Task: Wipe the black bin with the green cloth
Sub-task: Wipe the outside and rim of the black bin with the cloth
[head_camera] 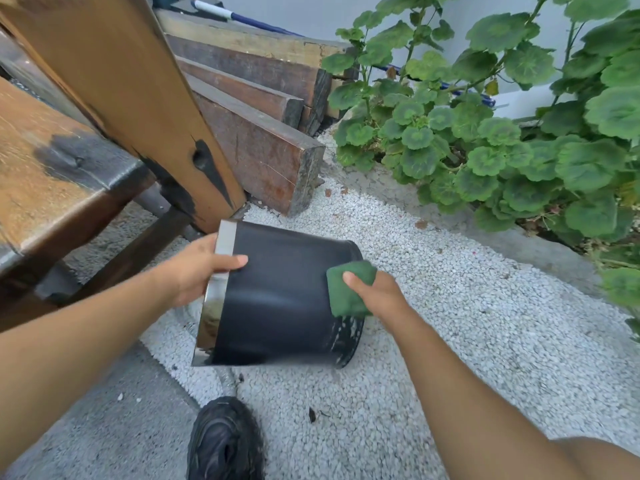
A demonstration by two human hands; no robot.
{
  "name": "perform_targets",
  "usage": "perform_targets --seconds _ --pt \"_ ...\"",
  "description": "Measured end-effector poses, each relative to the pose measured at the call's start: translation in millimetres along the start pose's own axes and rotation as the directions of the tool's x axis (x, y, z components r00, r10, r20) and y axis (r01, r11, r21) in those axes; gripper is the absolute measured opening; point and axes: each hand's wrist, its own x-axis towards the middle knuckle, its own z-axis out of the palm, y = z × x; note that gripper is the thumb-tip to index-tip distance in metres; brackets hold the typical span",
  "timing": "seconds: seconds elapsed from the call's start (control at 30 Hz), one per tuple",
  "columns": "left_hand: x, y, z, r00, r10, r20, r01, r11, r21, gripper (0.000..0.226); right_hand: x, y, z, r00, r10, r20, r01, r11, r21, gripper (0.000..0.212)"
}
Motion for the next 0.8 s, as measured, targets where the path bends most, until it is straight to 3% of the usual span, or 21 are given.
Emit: perform_targets --seconds 0.1,0.27,0.4,0.53,0.63,0.8 --pt "2 9 0 1.000 0.016 0.022 -0.015 0.998 -0.063 0.040 26 -17 -6 0.993 0.117 0.020 -0.116 0.993 -0.016 0.064" --pt "5 -17 5 0.999 -0.047 -0.006 0.047 0.999 -0.018 0.052 42 -15 -2 0.981 0.195 0.002 -0.193 0.975 -0.109 0.081" --pt "17 -23 4 0.995 -0.009 -0.095 0.012 0.999 0.035 0.045 40 -6 3 0.985 0.174 -0.003 -0.174 0.983 -0.052 0.071" --pt "22 -23 5 0.997 -0.006 -0.083 0.014 0.994 0.104 0.054 17 10 5 0.979 0.200 -0.047 -0.200 0.980 0.002 0.063" --pt "22 -23 3 0.994 -0.016 -0.106 0.027 0.995 0.101 0.059 -9 31 13 0.988 0.133 -0.081 -0.127 0.990 0.066 0.059" --pt "18 -23 2 0.995 -0.019 -0.095 0.028 0.995 0.093 0.050 -51 54 31 0.984 0.064 -0.169 -0.052 0.996 0.079 0.047"
